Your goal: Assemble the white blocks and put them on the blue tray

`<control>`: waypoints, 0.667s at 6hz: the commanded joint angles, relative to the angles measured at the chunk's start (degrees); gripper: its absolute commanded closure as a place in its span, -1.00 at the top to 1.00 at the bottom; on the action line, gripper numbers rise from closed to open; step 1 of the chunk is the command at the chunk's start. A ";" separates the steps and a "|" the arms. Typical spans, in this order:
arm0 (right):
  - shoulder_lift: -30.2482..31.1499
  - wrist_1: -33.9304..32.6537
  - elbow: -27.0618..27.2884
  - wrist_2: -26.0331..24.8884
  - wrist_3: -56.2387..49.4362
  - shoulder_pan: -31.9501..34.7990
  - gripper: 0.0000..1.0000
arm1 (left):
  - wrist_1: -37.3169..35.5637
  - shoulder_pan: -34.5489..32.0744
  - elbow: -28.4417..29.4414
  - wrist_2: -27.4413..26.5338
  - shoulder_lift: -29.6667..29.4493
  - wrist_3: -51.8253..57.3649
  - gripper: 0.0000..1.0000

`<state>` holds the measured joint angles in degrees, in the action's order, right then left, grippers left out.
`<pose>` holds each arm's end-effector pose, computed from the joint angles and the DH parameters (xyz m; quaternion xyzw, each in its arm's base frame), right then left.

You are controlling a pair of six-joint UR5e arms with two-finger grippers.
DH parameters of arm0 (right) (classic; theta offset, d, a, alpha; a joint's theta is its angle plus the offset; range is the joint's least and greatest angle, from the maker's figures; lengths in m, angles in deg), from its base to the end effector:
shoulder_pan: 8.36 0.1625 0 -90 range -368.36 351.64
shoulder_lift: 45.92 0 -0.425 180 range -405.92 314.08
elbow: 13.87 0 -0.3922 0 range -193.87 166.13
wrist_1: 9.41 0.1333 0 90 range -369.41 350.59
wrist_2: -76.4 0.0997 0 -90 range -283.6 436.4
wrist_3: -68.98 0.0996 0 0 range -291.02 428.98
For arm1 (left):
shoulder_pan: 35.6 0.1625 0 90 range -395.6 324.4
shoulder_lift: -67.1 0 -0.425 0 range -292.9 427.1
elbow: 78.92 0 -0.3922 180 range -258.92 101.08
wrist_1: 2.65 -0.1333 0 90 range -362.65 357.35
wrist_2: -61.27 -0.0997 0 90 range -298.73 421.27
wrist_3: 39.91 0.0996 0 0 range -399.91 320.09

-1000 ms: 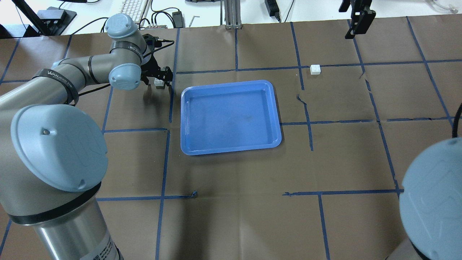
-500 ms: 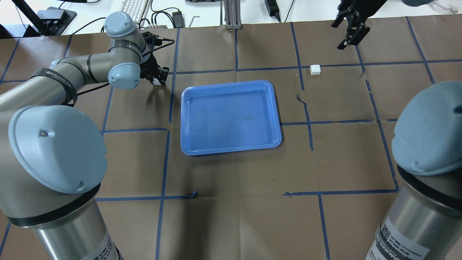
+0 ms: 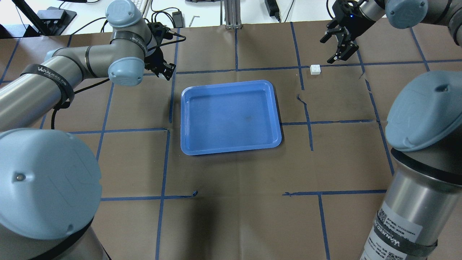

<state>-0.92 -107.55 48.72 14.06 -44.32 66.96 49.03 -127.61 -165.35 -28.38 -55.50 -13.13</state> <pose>-0.0185 -0.7790 0.2411 -0.7209 0.6458 -0.1790 0.1764 -0.1579 -0.6813 0.2480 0.2480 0.9654 -0.0797 0.0144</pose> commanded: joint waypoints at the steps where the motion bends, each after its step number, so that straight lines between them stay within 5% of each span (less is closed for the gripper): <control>1: -1.05 -6.59 4.26 1.60 -1.31 -0.96 1.00 | 0.62 -7.89 -3.99 -0.52 4.46 14.09 -0.76; 3: -1.40 -9.70 8.23 3.53 -0.78 -1.14 1.00 | -0.17 -10.19 -8.31 0.17 5.53 37.54 -0.76; 4: -1.49 -9.79 9.99 4.15 -0.69 -1.23 0.99 | 0.18 -13.86 -9.02 -0.35 5.19 40.69 -0.70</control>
<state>-2.27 -116.97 56.93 17.48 -45.13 65.81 49.07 -138.38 -173.29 -28.50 -50.22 21.89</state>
